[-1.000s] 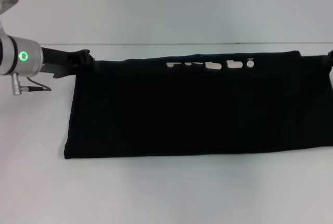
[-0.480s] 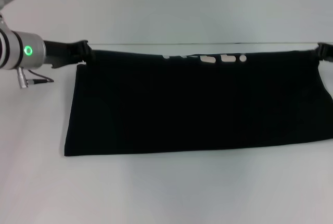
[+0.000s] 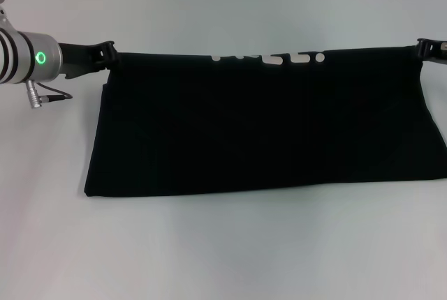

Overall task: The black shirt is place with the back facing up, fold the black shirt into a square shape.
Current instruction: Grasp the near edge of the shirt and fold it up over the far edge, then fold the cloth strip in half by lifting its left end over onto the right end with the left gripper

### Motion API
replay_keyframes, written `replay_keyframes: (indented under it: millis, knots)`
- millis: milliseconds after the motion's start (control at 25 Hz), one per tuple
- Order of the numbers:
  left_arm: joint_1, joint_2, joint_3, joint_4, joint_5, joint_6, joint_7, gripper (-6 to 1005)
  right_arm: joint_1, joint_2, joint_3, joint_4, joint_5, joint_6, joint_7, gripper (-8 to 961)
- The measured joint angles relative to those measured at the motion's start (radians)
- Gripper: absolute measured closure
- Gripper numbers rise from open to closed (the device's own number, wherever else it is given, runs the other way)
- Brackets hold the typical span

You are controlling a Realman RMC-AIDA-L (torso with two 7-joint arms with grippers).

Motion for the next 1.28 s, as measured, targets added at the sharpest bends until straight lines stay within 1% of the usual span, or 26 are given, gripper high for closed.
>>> replay_keyframes:
  millis: [320, 400, 600, 800, 920, 1000, 1080, 1120, 1240, 1280]
  knots:
    - [-0.005, 0.002, 0.023, -0.024, -0.002, -0.038, 0.006, 809, 0.000, 0.000, -0.005, 0.013, 0.000, 0.016, 0.001, 896]
    - [-0.008, -0.002, 0.036, -0.034, -0.003, -0.064, 0.006, 807, -0.003, 0.000, -0.004, 0.014, 0.004, 0.022, 0.001, 896]
    - [-0.018, -0.023, 0.043, -0.059, -0.006, -0.142, 0.007, 801, 0.002, -0.001, -0.016, 0.020, 0.002, 0.061, -0.007, 896]
    - [-0.038, -0.028, 0.042, -0.101, -0.010, -0.214, 0.004, 796, 0.017, 0.006, -0.047, 0.038, 0.001, 0.154, -0.008, 702]
    - [-0.039, -0.027, 0.035, -0.094, -0.019, -0.197, -0.003, 792, 0.025, -0.002, -0.073, 0.036, 0.001, 0.140, -0.006, 643]
    - [-0.029, -0.025, 0.033, -0.066, -0.035, -0.151, -0.003, 790, 0.025, -0.012, -0.078, 0.010, 0.001, 0.079, 0.003, 604]
    - [-0.004, -0.015, 0.022, -0.016, -0.062, -0.049, -0.006, 666, 0.018, -0.020, -0.072, -0.028, 0.003, -0.005, 0.024, 565]
    - [0.007, -0.006, 0.010, 0.004, -0.078, 0.017, -0.006, 604, 0.012, -0.027, -0.070, -0.051, 0.005, -0.061, 0.043, 545]
    - [0.058, 0.043, -0.059, 0.039, -0.169, 0.294, 0.002, 509, -0.005, -0.052, -0.068, -0.113, 0.009, -0.217, 0.097, 486]
    - [0.070, 0.054, -0.077, 0.040, -0.181, 0.369, 0.005, 477, -0.010, -0.063, -0.067, -0.130, 0.009, -0.267, 0.112, 486]
